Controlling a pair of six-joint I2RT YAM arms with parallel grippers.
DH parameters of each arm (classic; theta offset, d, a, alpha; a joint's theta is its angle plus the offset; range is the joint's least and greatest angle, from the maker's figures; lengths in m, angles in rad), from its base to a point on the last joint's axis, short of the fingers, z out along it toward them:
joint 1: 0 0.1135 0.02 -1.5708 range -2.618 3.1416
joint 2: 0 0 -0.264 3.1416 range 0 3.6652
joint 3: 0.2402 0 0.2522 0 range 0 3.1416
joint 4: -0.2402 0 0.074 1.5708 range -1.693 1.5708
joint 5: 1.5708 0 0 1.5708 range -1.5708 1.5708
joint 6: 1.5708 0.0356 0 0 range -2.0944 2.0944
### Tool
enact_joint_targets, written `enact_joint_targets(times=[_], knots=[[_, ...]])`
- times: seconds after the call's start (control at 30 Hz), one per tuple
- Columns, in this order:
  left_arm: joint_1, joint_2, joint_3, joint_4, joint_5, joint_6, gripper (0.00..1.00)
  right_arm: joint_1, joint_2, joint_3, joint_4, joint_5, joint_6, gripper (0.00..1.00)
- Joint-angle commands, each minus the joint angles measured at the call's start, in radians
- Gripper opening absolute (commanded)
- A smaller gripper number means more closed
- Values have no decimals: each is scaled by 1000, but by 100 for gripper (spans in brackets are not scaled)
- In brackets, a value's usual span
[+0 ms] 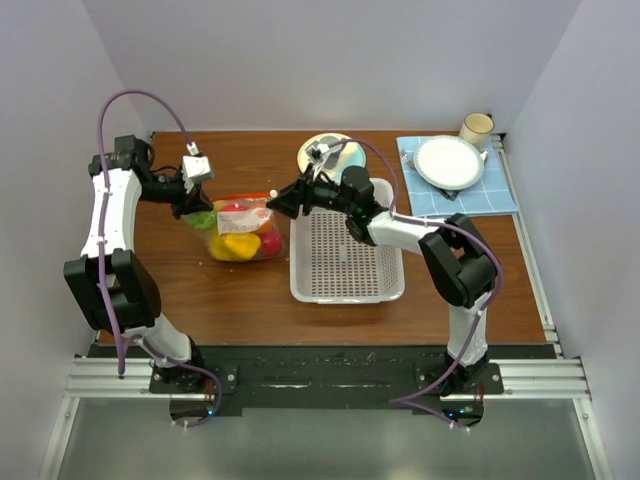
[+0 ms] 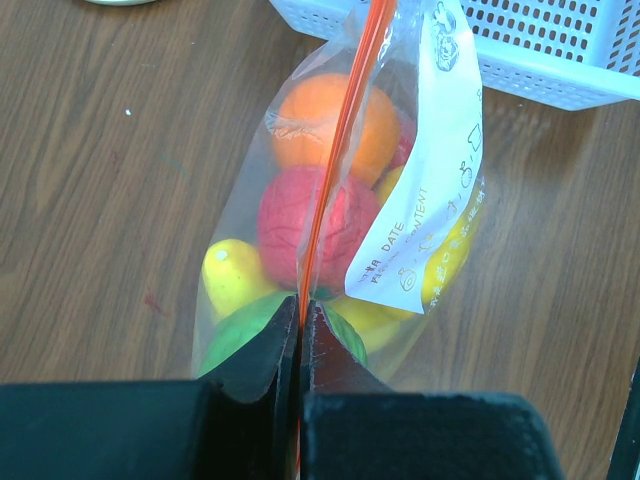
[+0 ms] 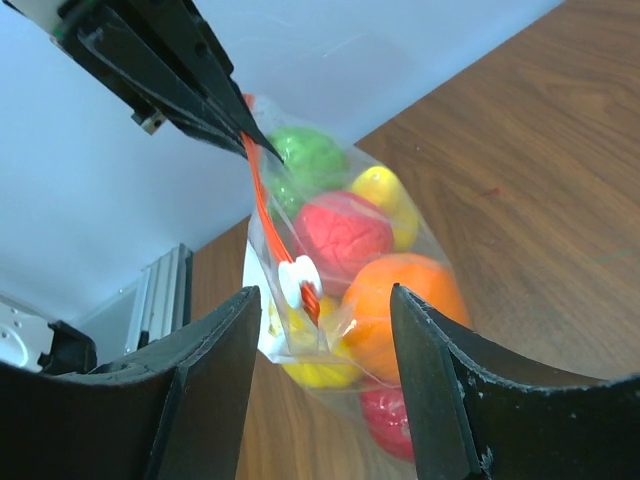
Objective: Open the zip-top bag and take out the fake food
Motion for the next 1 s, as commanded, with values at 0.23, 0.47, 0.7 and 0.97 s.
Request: enact_joint_targets(times=[0.23, 0.47, 0.7, 0.97], knots=[[3, -36, 23, -7, 3, -14, 0, -1, 26, 6, 99, -24, 40, 56], [-6, -32, 44, -8, 26, -35, 0, 3, 110, 47, 215, -46, 156, 11], [-11, -26, 66, -1, 25, -54, 0, 3, 84, 14, 209, -41, 141, 0], [-63, -44, 168, 41, 66, -141, 96, 6, -11, 52, 114, -61, 80, 0]])
